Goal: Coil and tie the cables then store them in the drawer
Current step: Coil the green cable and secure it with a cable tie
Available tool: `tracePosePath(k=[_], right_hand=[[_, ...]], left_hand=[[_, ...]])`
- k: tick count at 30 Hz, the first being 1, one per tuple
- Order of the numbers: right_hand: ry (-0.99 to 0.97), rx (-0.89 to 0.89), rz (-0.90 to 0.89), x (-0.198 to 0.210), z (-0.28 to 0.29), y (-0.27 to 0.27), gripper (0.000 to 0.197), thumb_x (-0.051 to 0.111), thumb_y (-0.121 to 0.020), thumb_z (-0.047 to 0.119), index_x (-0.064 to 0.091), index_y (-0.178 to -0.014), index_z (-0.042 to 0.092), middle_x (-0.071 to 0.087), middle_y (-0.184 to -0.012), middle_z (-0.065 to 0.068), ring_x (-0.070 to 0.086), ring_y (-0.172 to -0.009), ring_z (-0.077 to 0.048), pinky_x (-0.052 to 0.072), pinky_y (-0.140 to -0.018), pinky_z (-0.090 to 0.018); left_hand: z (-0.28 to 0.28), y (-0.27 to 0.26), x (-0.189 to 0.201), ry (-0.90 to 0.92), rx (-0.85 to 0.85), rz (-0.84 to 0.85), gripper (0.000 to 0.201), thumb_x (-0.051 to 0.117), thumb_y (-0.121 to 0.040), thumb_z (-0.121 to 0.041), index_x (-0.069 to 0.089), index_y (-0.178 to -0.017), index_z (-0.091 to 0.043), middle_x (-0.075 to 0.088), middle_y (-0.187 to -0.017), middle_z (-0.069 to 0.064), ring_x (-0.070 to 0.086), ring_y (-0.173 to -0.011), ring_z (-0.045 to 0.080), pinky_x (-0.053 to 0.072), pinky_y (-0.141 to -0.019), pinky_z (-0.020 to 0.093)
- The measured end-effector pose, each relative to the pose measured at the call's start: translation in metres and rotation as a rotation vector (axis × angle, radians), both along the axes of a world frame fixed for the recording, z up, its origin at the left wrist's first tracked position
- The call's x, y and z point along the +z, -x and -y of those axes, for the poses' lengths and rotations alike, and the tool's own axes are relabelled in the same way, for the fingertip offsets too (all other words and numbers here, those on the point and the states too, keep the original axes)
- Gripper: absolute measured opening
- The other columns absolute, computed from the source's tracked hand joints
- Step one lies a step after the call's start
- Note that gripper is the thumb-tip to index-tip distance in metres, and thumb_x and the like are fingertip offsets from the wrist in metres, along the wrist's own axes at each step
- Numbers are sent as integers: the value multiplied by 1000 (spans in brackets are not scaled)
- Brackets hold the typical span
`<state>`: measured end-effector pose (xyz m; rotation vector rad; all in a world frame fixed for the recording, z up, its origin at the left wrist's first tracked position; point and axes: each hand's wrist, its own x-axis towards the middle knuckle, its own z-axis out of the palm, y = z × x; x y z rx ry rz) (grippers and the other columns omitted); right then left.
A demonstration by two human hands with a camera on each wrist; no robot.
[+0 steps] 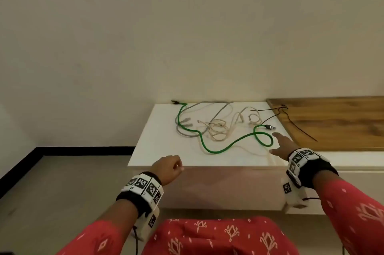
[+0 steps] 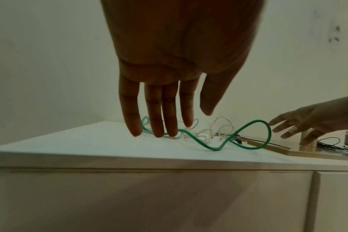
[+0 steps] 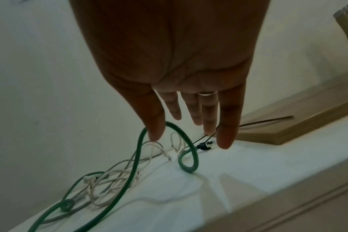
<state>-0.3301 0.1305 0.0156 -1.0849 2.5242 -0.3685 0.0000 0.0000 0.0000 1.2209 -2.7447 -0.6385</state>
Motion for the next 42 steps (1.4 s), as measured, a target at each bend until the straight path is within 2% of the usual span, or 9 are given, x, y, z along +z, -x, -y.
tracePosePath(k=[6, 10, 14, 21, 24, 28, 31, 37, 42], right_hand=[[108, -33, -20, -6, 20, 3, 25, 55, -88, 14, 58, -110, 2, 60, -117, -22, 55, -108, -36, 41, -88, -36], [240, -2, -70, -5, 19, -1, 3, 56, -86, 10, 59, -85, 10, 68, -96, -21, 61, -88, -38, 51, -78, -40], [347, 37, -21, 2, 13, 4, 30, 60, -84, 9, 50, -63, 28, 69, -83, -19, 63, -81, -39, 54, -76, -52], [522, 111, 25, 44, 6, -25, 5, 54, -88, 6, 56, -84, 9, 66, -74, -12, 63, -79, -30, 54, -79, -44], [567, 204, 57, 61, 4, -38, 8, 50, -91, 7, 56, -85, 9, 62, -67, 1, 60, -68, -25, 52, -65, -30], [629, 363, 86, 84, 2, -64, 20, 54, -89, 9, 56, -73, 21, 65, -65, -2, 57, -51, -9, 45, -48, -18], [630, 476, 172, 96, 0, -91, 20, 55, -88, 5, 58, -74, 19, 64, -63, -3, 55, -47, -2, 41, -42, -10], [663, 574, 247, 97, 1, -126, 20, 56, -86, 2, 59, -74, 18, 64, -61, -3, 56, -48, -2, 40, -44, -9], [693, 516, 310, 85, 6, -128, 15, 57, -86, 2, 61, -76, 12, 64, -61, -4, 55, -47, -1, 41, -44, -10]], left_hand=[[10, 15, 2, 5, -64, -19, 25, 49, -91, -27, 56, -108, -10, 62, -111, 7, 56, -102, 21, 45, -89, 34], [12, 16, 10, 52, -125, -7, 27, 48, -92, -26, 54, -111, -9, 60, -114, 9, 56, -105, 21, 44, -91, 34], [12, 10, 20, 93, -150, 50, 28, 46, -93, -27, 52, -114, -10, 58, -116, 9, 54, -106, 23, 42, -90, 34], [1, -18, 34, 175, -282, 207, 29, 45, -93, -28, 51, -117, -12, 57, -119, 6, 53, -107, 21, 41, -87, 32], [2, -30, 42, 193, -309, 197, 29, 45, -93, -28, 51, -117, -12, 57, -118, 7, 53, -107, 21, 42, -89, 33], [-2, -23, 59, 169, -241, -60, 36, 49, -92, -27, 47, -125, -10, 53, -127, 8, 50, -117, 22, 39, -98, 32], [-20, -5, 71, 115, -197, -302, 51, 51, -92, -27, 34, -137, -10, 40, -143, 6, 37, -132, 18, 30, -104, 25], [-46, 2, 74, 68, -251, -387, 61, 50, -92, -30, 21, -143, -13, 31, -149, 4, 31, -136, 15, 25, -107, 22], [-29, -36, 70, 49, -264, -198, 35, 51, -92, -29, 51, -123, -13, 54, -127, 3, 49, -117, 14, 34, -71, 4]])
